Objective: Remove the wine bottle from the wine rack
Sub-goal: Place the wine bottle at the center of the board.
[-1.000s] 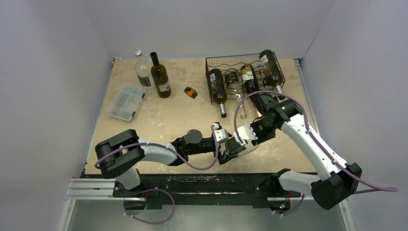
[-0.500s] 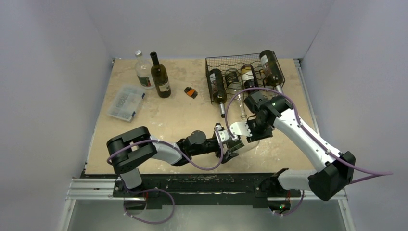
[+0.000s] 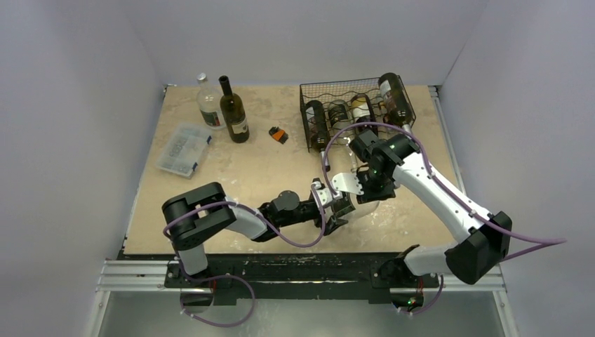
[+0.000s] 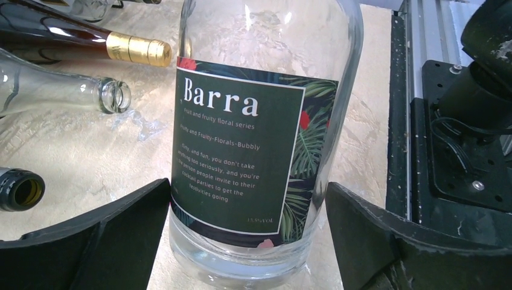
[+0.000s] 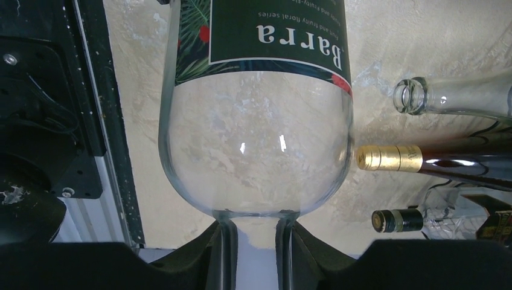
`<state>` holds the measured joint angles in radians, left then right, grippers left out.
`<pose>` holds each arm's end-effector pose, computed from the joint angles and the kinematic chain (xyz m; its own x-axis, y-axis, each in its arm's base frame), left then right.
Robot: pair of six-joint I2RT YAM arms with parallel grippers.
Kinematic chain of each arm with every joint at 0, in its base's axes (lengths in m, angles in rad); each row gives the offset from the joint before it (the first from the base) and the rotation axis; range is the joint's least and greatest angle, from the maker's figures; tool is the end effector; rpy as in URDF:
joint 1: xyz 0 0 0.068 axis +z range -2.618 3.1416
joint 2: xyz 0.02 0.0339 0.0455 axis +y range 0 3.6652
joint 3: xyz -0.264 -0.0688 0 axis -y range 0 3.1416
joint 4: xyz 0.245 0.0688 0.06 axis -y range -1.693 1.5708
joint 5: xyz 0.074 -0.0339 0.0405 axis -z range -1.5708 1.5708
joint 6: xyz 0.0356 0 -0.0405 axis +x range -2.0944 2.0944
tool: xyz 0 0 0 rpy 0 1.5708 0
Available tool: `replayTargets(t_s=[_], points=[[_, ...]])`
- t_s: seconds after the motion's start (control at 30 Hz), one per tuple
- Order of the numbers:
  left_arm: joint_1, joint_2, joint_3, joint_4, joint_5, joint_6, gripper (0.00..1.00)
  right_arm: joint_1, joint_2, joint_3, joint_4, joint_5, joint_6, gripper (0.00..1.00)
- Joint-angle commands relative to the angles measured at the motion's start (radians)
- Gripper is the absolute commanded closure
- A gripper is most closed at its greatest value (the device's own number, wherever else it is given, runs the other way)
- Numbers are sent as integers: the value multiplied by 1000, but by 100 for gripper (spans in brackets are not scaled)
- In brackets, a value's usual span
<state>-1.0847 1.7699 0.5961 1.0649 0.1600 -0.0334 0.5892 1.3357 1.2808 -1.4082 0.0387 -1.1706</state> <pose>0.1495 -0.2951 0.1577 -0.0824 0.0853 -0.9929 0.9446 0.3242 -0.0505 0.1822 0.1201 0.3078 0.1862 -0.9825 -0.0064 -0.9762 -0.1843 -0.1140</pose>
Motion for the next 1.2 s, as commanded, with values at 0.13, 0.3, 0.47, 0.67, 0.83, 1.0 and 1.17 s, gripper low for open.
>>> replayTargets(t_s=[0.13,0.3,0.47,0.67,0.83,1.0,1.17], points=[[-12,67,-38,118,-146,75,8,55,19,-5,102,-167,156,88],[-13,78,-76,173,-182,75,8,55,20,-21,133,-221,202,85],[-14,83,-79,154,-195,85,10,55,26,-17,132,-263,218,79],[-16,94,-89,156,-210,87,13,55,34,5,124,-285,228,75],[-18,99,-100,164,-226,90,14,55,39,19,129,-290,240,74],[-20,110,-116,192,-238,84,15,55,42,28,131,-292,247,72],[-19,124,-126,211,-243,76,16,55,44,40,130,-296,250,68]])
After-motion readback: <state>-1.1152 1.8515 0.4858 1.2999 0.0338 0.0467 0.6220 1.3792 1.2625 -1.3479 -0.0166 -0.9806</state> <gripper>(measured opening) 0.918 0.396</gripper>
